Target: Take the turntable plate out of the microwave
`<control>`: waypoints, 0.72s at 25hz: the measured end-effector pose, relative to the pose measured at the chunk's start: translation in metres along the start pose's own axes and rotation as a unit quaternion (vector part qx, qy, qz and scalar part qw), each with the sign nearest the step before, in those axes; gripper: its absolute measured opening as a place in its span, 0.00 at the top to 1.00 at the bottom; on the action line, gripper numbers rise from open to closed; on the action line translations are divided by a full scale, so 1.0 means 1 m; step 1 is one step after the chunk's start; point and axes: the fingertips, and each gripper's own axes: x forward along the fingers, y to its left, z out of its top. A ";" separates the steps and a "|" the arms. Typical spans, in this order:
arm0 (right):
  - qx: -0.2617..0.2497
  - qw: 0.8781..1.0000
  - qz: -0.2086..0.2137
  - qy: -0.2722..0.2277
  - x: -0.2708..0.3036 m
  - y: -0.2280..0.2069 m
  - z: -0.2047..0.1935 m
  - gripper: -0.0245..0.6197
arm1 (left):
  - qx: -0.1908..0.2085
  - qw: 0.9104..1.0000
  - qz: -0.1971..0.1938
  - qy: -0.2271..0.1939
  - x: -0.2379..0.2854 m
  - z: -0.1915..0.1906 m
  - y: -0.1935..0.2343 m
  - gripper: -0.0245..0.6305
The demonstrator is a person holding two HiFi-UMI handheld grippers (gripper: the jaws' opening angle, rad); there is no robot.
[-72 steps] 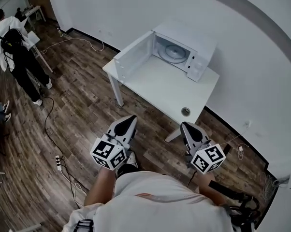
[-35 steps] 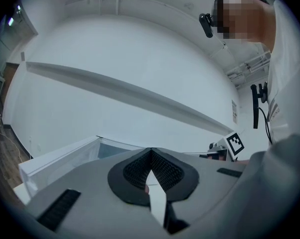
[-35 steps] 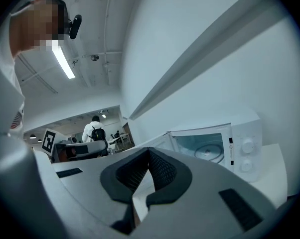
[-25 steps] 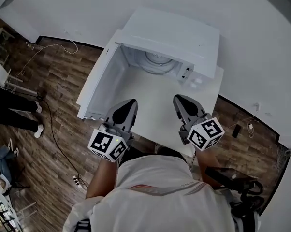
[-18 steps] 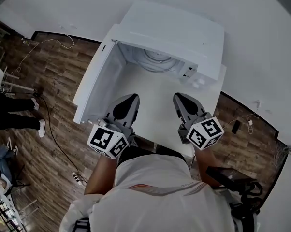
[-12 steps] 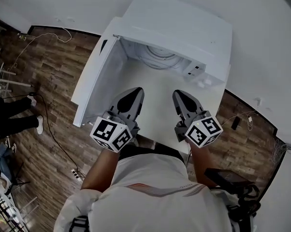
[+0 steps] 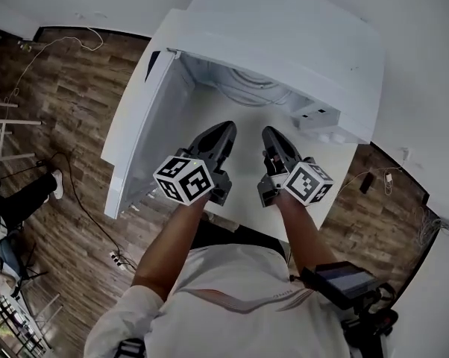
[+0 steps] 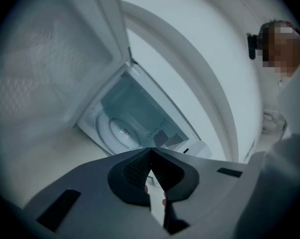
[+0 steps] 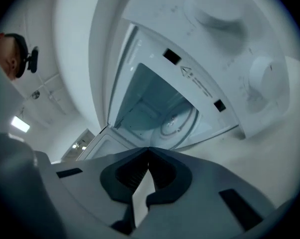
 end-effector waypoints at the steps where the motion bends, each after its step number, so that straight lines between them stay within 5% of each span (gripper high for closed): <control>1: 0.029 1.000 0.002 -0.004 0.007 -0.007 -0.002 0.96 | -0.029 1.000 -0.004 0.005 0.006 -0.006 0.008 0.95; 4: 0.103 0.994 0.024 -0.021 0.028 -0.022 -0.004 0.96 | -0.108 0.994 -0.013 0.017 0.025 -0.019 0.031 0.95; 11: 0.173 0.984 0.034 -0.026 0.043 -0.038 -0.012 0.88 | -0.171 0.985 -0.016 0.032 0.043 -0.034 0.046 0.93; 18: 0.261 0.964 0.037 -0.037 0.070 -0.066 -0.017 0.81 | -0.292 0.953 -0.074 0.017 0.071 -0.038 0.063 0.75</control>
